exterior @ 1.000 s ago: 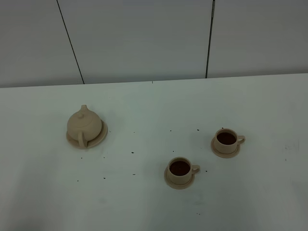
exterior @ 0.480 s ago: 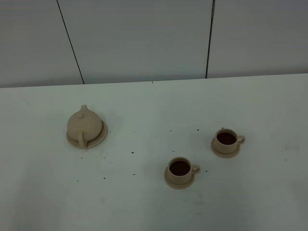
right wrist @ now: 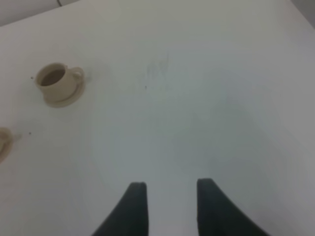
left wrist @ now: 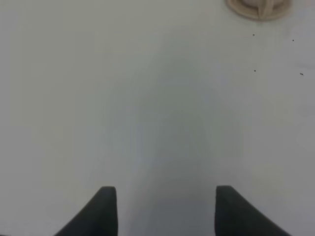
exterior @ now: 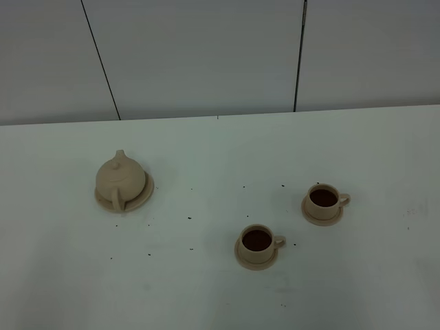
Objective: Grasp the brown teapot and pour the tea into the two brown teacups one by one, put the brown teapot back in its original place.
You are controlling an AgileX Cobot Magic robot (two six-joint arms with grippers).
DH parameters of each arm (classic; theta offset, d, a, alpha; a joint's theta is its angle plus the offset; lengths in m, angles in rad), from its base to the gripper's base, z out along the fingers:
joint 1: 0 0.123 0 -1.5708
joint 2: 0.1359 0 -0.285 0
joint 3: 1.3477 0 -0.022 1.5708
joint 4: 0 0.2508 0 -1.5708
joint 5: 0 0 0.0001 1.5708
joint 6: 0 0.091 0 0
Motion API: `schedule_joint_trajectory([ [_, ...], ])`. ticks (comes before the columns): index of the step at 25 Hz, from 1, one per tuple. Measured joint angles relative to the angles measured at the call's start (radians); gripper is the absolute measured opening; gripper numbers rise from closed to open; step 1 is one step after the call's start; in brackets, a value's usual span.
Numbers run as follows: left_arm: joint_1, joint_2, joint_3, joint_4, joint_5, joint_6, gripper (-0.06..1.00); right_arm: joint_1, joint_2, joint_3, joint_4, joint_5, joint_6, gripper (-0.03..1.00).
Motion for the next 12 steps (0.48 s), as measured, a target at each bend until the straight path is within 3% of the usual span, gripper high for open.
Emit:
schedule_joint_trajectory([
  [12, 0.0, -0.159, 0.003, -0.019, 0.001, 0.027, 0.51, 0.0, 0.0, 0.0, 0.0, 0.0, 0.0, 0.24],
])
